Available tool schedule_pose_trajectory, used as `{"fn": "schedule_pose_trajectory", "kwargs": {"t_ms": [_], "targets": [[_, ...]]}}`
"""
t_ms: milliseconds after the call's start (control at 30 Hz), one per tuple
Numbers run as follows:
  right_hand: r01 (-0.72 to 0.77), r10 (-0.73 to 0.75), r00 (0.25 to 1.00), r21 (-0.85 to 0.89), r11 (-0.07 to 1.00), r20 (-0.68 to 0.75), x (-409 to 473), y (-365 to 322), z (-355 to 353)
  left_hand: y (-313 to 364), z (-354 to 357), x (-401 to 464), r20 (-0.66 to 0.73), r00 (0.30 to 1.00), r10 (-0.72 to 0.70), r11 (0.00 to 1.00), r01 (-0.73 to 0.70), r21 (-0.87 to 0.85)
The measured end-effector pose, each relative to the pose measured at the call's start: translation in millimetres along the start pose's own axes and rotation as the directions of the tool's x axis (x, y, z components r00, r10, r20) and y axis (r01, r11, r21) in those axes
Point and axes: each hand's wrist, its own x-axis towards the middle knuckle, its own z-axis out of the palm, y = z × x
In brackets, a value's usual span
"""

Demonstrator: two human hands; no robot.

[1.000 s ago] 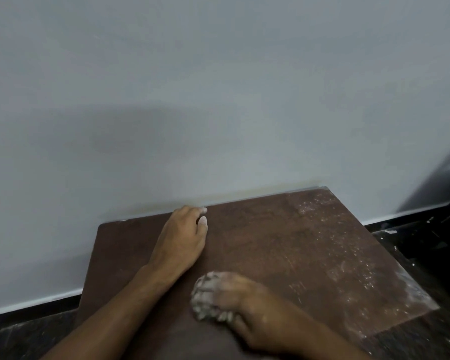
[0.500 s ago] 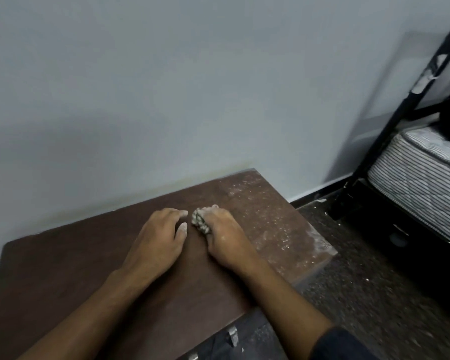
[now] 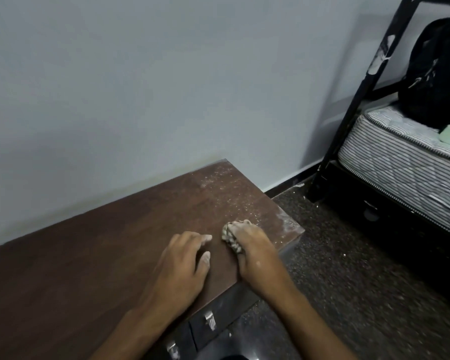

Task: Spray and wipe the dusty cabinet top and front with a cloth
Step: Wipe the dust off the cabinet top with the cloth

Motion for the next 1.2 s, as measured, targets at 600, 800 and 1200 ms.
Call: {"fn": "schedule_pose_trajectory", "kwargs": {"t_ms": [600, 800, 1200], "targets": [[-0.005, 0.001, 0.995, -0.043, 0.999, -0.099, -13.1, 17.2, -20.8, 66.1, 46.9, 34.6, 0.055, 0.993, 0.108, 0.993, -0.11, 0.034], [-0.289, 0.275, 0.949, -0.072, 0.955, -0.154, 41.4, 89.5, -54.9, 63.5, 45.4, 38.0, 0.073, 0.991, 0.108, 0.992, -0.112, 0.052], [-0.089, 0.074, 0.987, -0.103, 0.991, -0.14, 37.0, 79.6, -30.6, 46.1, 43.7, 52.3, 0.064, 0.995, 0.075, 0.993, -0.08, 0.088]]}}
